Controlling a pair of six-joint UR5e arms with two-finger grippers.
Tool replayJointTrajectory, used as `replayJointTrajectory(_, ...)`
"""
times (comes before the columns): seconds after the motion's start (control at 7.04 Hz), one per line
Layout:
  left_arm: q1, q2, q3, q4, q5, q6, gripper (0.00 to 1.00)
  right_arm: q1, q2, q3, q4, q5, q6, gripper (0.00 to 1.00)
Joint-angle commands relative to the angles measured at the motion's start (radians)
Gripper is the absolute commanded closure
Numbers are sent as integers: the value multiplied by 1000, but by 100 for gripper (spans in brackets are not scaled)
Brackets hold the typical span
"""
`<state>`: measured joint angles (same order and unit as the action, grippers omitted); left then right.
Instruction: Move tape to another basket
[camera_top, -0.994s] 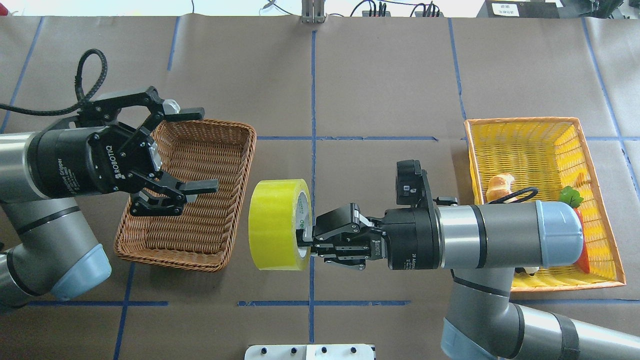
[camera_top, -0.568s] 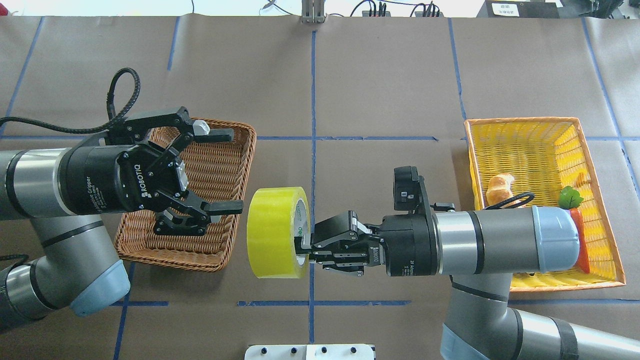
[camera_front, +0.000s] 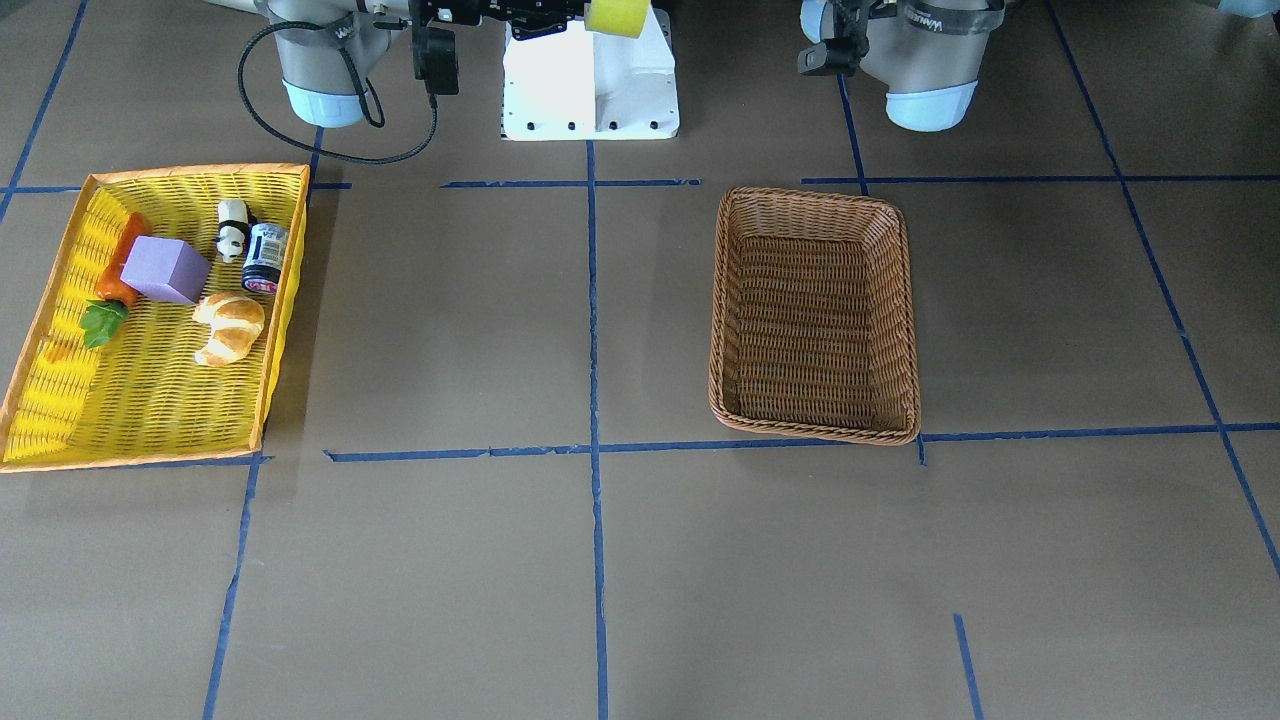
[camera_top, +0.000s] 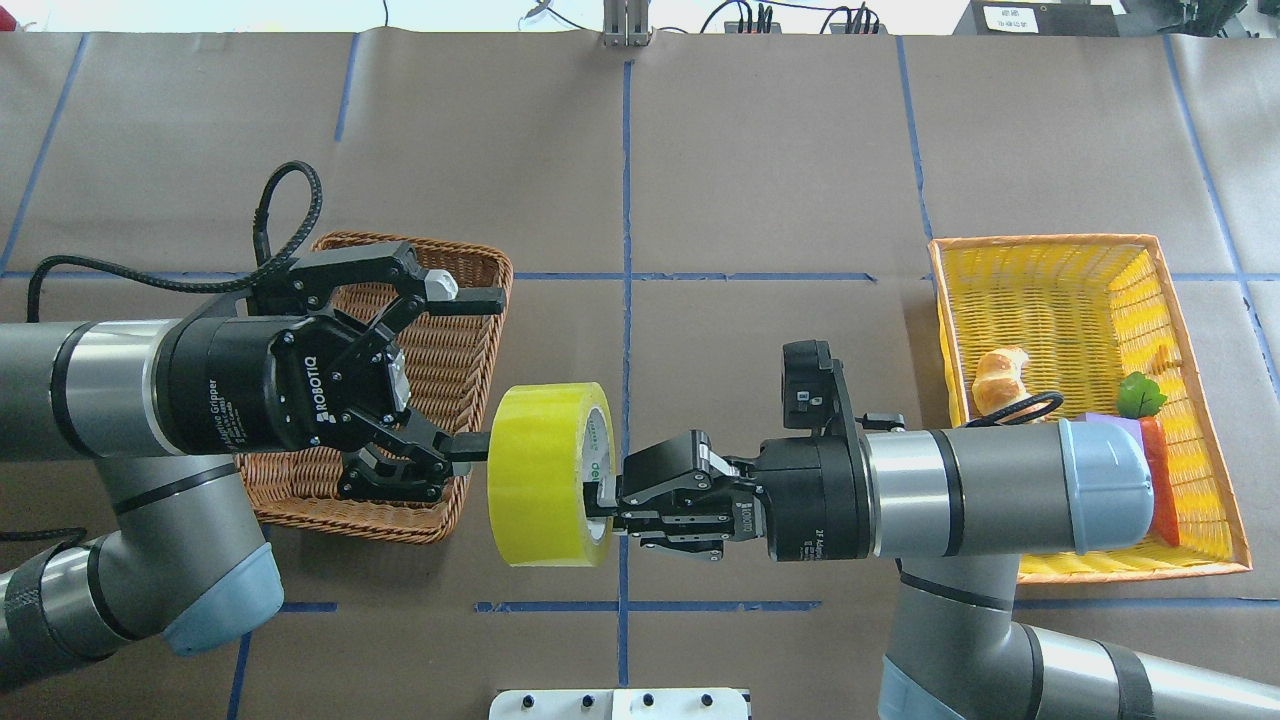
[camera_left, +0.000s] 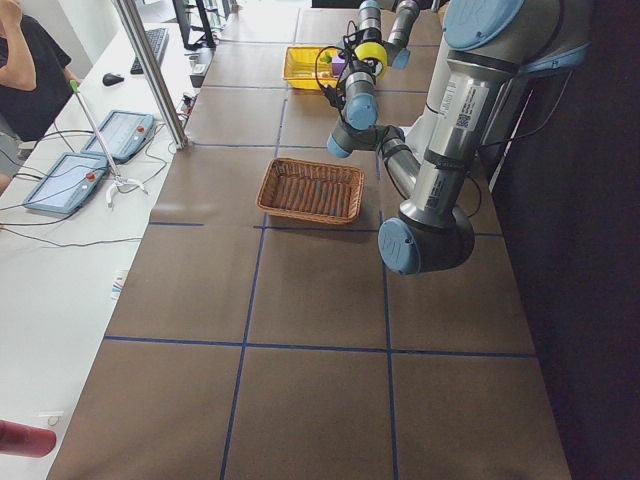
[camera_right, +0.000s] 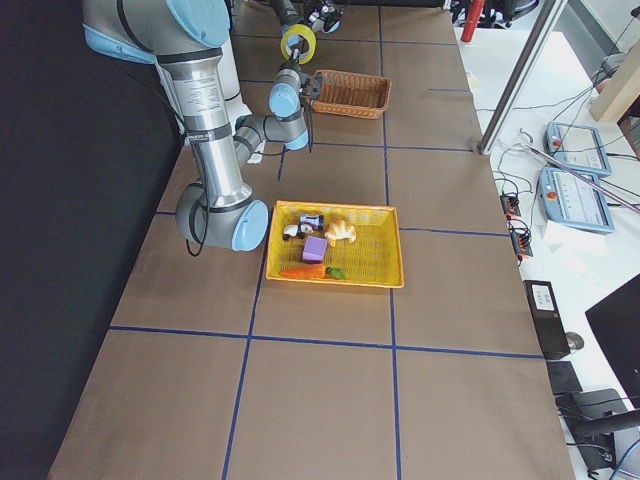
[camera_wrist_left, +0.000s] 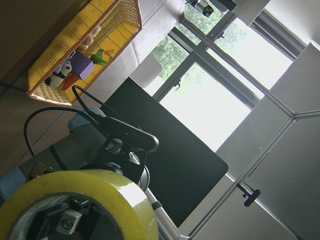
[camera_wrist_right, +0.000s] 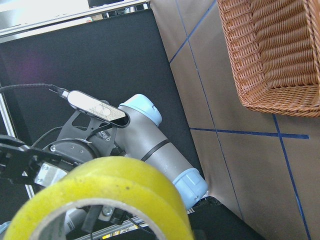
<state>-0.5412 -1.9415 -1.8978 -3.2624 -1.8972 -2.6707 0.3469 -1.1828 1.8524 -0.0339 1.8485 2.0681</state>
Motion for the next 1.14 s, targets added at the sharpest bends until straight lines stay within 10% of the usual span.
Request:
replayJointTrajectory(0.0,26,-7,0,6,19,0,0,0,-1,-1,0,0,1,95)
replayJointTrajectory(0.99,52,-11,2,7,55,0,6,-3,2,-1,0,0,1,95)
